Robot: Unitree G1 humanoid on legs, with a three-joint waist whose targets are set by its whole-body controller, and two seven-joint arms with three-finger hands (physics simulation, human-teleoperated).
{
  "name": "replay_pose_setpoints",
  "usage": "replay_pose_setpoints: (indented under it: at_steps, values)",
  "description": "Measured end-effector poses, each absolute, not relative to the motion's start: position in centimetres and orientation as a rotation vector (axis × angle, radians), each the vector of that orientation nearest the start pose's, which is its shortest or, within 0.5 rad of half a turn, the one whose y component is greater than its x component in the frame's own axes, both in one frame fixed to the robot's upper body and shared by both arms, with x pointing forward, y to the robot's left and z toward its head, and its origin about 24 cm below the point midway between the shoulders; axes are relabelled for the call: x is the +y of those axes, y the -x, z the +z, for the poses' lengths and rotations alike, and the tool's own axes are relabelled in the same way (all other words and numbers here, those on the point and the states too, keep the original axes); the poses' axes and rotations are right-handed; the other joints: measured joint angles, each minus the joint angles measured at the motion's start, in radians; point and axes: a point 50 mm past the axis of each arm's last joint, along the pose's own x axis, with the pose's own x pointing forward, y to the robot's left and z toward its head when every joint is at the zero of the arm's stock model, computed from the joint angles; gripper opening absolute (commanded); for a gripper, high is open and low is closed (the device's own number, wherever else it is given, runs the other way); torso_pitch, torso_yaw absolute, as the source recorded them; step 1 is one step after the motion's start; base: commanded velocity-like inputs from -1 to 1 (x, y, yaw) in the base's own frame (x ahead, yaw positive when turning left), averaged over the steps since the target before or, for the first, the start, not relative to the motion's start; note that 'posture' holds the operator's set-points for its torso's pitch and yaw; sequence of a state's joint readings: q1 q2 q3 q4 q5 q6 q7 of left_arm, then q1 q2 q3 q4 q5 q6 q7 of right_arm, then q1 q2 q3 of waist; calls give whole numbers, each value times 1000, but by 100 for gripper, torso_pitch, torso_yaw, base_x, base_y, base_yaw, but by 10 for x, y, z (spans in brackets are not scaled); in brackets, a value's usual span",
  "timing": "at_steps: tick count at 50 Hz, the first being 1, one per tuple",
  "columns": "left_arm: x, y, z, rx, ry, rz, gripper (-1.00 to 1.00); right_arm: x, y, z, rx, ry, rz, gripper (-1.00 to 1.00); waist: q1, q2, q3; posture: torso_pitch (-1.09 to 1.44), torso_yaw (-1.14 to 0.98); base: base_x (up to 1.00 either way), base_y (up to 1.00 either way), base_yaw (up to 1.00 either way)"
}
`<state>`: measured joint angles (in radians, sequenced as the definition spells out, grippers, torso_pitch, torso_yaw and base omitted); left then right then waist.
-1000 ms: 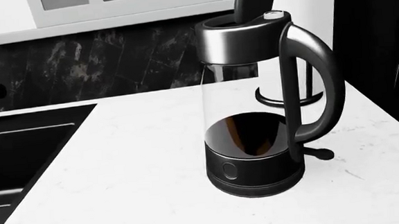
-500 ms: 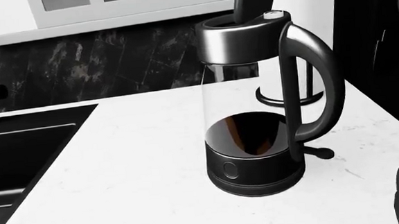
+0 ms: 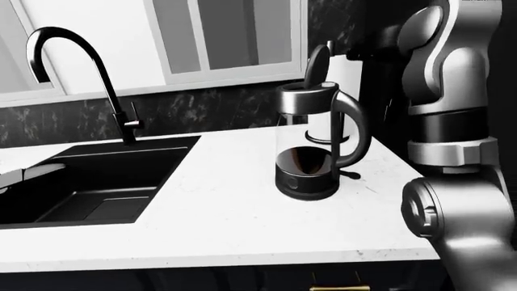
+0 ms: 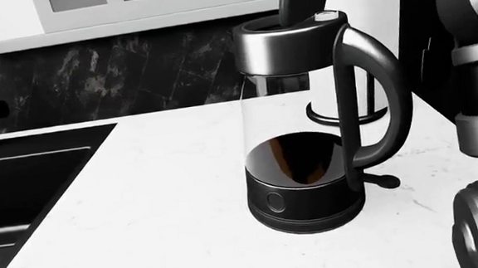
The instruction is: Close the lid of the electric kettle.
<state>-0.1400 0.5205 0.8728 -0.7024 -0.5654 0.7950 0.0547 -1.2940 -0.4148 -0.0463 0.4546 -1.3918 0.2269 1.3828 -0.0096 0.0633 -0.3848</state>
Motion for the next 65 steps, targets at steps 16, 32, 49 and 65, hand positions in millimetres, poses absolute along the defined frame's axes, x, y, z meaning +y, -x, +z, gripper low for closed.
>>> replay_pose_setpoints:
  at_steps: [16,32,49,65]
  values:
    - [318,-177,243,-345,-50,453,100,-172,-379,333,507,1463,262,96,4,1,-1,-68,0,0,0,0]
    - [318,-177,242,-346,-49,455,100,-169,-388,324,512,1455,252,96,6,5,-2,-68,0,0,0,0]
    - [319,-177,242,-345,-46,460,100,-153,-395,317,503,1456,271,96,6,6,-3,-68,0,0,0,0]
    - [321,-176,242,-345,-44,463,100,-139,-401,307,474,1453,268,96,-5,19,-9,-68,0,0,0,0]
